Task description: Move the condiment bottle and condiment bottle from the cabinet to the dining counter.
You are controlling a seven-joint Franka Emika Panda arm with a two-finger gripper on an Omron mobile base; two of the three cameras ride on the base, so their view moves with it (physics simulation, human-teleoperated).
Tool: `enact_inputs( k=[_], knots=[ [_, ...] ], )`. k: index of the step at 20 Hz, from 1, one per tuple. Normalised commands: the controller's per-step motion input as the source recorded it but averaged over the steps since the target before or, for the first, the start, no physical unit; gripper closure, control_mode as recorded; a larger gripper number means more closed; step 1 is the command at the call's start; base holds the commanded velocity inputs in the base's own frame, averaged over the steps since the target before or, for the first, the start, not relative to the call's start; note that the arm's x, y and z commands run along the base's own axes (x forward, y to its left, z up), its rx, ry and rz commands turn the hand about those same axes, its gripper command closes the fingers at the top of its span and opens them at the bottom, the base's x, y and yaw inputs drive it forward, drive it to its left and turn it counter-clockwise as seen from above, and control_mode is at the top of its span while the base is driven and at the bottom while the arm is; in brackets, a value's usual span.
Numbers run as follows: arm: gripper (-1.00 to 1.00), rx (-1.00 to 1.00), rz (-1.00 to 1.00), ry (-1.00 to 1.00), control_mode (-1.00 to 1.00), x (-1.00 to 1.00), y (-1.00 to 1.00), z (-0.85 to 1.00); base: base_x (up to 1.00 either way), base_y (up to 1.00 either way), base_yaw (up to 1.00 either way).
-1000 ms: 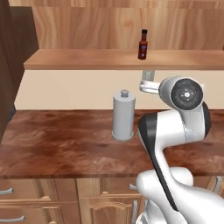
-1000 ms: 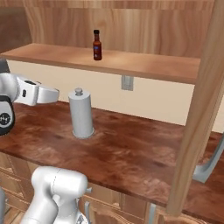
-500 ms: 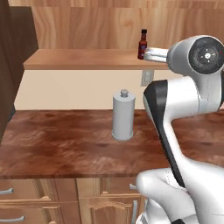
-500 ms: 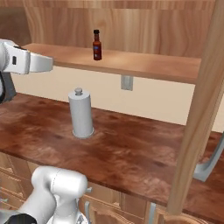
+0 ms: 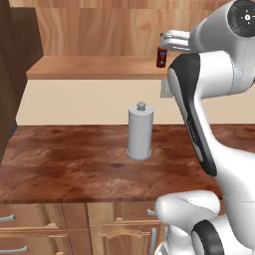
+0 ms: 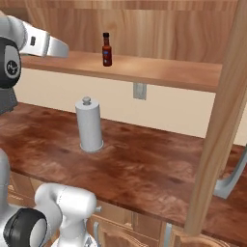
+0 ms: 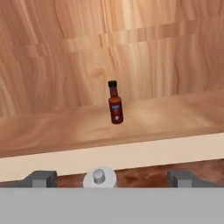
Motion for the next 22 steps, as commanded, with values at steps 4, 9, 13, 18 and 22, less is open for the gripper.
enact_inputs(
  k=[4, 9, 13, 18, 22],
  knots=[
    [-1.00, 0.01, 0.08, -0.07, -1.00, 0.33, 0.00, -0.22, 0.00, 0.00, 0.00],
    [-1.00, -0.04, 0.00, -0.11, -1.00, 0.39, -0.01, -0.23, 0.00, 0.00, 0.00],
    [-1.00, -0.07, 0.00, -0.01, -1.00, 0.44, 0.00, -0.05, 0.00, 0.00, 0.00],
    [-1.00, -0.04, 0.00, 0.03, -1.00, 0.62, -0.07, 0.00, 0.00, 0.00, 0.00],
    [-1.00, -0.02, 0.00, 0.12, -1.00, 0.69, -0.11, 0.02, 0.00, 0.00, 0.00]
  ],
)
